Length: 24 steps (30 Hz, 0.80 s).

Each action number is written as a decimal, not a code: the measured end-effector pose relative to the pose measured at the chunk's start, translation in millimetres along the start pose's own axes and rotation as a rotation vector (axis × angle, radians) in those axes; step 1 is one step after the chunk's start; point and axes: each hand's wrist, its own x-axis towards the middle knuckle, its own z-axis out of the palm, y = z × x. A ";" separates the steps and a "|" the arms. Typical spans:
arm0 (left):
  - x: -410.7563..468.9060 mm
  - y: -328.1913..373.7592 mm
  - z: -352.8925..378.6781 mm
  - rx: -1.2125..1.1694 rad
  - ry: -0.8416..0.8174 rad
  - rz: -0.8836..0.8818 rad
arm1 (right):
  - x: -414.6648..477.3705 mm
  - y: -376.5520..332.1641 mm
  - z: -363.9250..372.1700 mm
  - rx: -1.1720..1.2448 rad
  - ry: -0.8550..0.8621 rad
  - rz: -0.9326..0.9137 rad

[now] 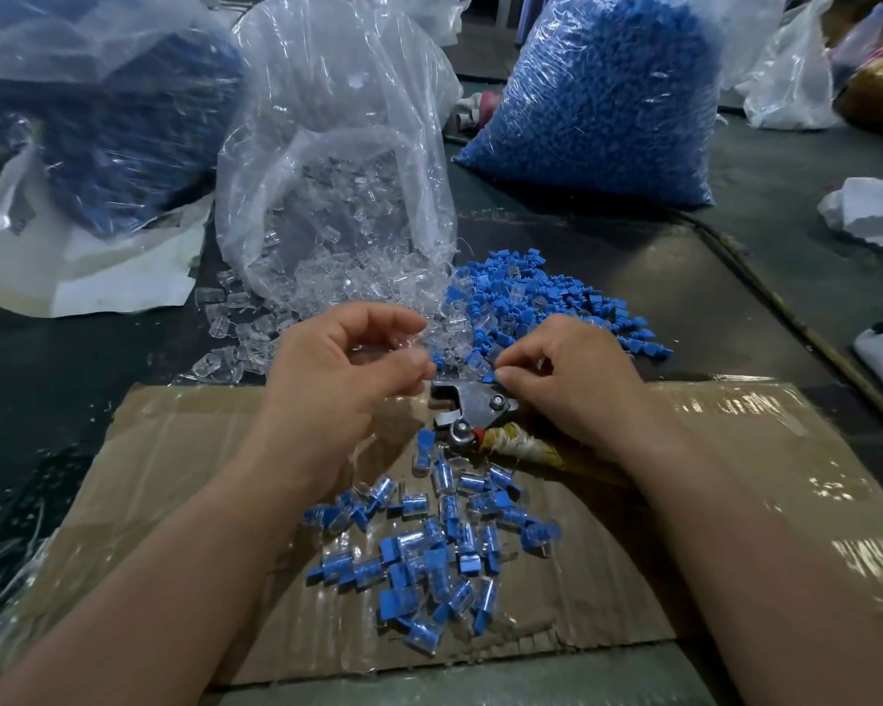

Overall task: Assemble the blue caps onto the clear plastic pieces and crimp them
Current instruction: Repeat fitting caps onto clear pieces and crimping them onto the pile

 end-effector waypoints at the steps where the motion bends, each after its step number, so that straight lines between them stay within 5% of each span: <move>1: 0.0 0.0 0.0 -0.020 -0.010 0.001 | 1.5 0.7 1.4 -0.011 -0.011 0.017; 10: -0.2 -0.7 -1.0 0.025 0.010 -0.020 | 1.0 -0.6 -0.1 0.121 -0.039 0.028; 16: -1.2 0.6 0.4 0.022 -0.050 -0.039 | -9.4 1.2 -10.6 0.448 0.087 0.086; 24: -1.9 2.6 -0.6 0.074 -0.046 -0.072 | -16.6 -11.9 -12.9 0.435 0.010 -0.027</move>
